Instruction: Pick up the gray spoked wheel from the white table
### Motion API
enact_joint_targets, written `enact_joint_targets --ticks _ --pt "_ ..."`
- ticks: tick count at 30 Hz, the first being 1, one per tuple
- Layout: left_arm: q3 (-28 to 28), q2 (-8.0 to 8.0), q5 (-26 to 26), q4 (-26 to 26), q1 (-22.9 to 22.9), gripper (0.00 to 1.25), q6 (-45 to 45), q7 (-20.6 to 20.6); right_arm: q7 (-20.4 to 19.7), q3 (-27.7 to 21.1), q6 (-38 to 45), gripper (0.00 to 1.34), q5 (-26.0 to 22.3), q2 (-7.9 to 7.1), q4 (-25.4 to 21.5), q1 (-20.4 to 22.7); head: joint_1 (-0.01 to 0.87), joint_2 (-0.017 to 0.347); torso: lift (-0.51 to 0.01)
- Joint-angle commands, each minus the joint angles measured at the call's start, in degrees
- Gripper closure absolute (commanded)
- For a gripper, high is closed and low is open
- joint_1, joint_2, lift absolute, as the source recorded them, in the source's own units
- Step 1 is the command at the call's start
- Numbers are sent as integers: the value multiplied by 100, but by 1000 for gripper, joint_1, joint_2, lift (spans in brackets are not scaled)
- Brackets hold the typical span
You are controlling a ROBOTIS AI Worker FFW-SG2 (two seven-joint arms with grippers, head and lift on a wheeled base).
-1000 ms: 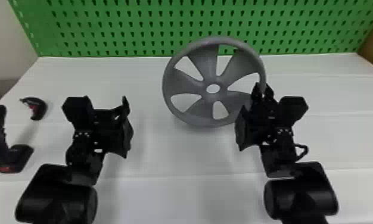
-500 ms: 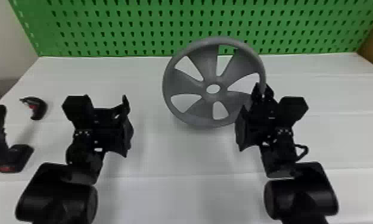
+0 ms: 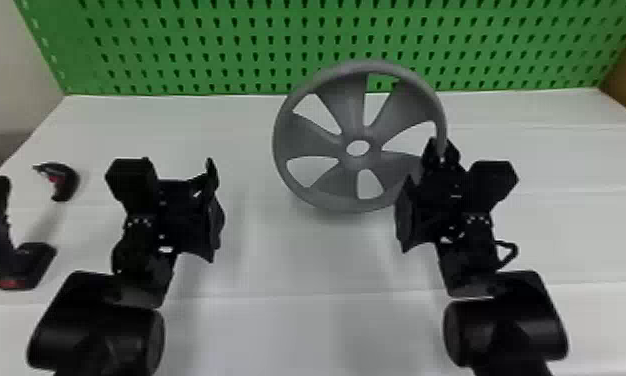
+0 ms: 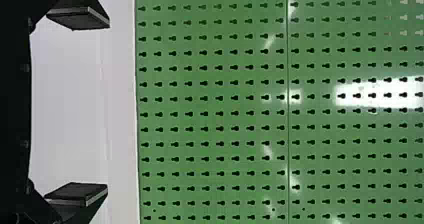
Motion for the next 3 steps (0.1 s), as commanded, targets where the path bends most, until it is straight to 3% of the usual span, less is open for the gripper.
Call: enact_joint_targets --ticks 1,3 --pt "0 0 -16 -1 -8 127 0 0 0 0 0 1076 3 0 0 -9 770 40 -106" --pt "8 0 -16 -1 -17 127 0 0 0 0 0 1076 3 0 0 -9 770 40 -106"
